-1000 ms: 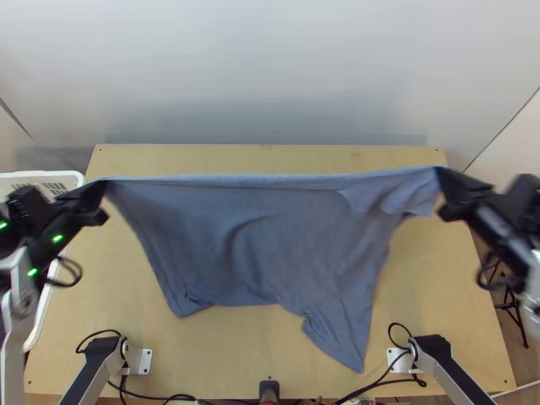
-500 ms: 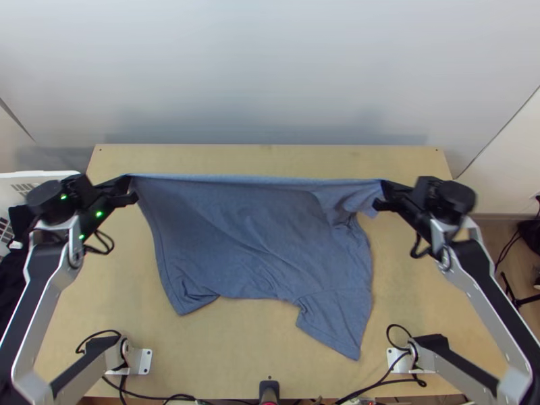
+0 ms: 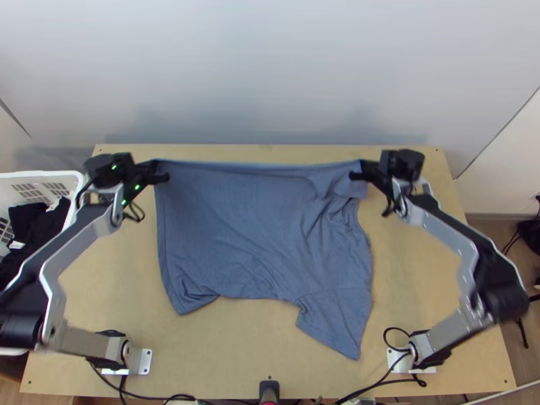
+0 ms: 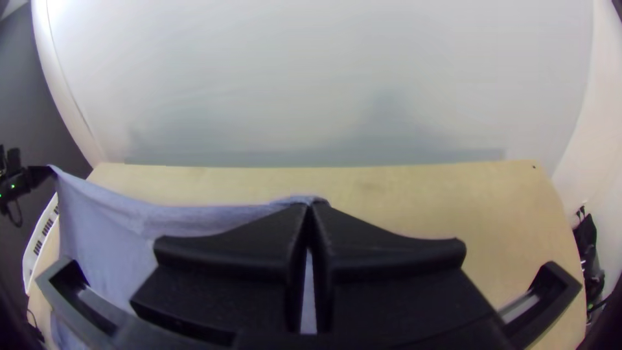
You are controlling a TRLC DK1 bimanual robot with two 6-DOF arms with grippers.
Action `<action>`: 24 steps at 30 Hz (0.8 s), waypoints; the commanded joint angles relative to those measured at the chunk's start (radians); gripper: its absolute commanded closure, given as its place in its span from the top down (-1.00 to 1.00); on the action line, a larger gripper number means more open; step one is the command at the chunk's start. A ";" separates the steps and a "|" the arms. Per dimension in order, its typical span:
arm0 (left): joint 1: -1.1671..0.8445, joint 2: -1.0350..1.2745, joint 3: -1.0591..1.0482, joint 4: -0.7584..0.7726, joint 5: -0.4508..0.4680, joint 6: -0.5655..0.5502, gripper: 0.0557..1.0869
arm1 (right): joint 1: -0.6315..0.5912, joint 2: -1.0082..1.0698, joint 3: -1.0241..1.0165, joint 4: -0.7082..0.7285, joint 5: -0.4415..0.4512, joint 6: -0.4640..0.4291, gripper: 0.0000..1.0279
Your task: Fold the t-shirt
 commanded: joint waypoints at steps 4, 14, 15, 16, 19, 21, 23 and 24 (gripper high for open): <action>-0.033 0.305 0.322 0.014 -0.075 0.014 -0.92 | -0.011 0.319 0.367 0.000 0.032 0.010 -0.95; -0.033 0.488 0.536 -0.020 -0.102 0.045 -0.93 | -0.011 0.505 0.692 -0.131 0.042 -0.010 -0.95; -0.033 0.503 0.549 -0.024 -0.105 0.051 -0.93 | -0.011 0.519 0.723 -0.149 0.043 -0.011 -0.95; -0.034 0.514 0.561 -0.029 -0.109 0.053 -0.93 | -0.011 0.531 0.749 -0.169 0.043 -0.011 -0.95; -0.036 0.523 0.569 -0.060 -0.110 0.056 -0.93 | -0.004 0.537 0.767 -0.212 0.043 -0.008 -0.95; -0.036 0.517 0.552 -0.073 -0.110 0.056 -0.93 | 0.005 0.517 0.737 -0.221 0.042 -0.007 -0.95; -0.036 0.505 0.519 -0.075 -0.109 0.056 -0.93 | 0.012 0.499 0.694 -0.221 0.043 -0.005 -0.95; -0.036 0.499 0.504 -0.075 -0.110 0.056 -0.93 | 0.012 0.497 0.678 -0.221 0.043 -0.004 -0.95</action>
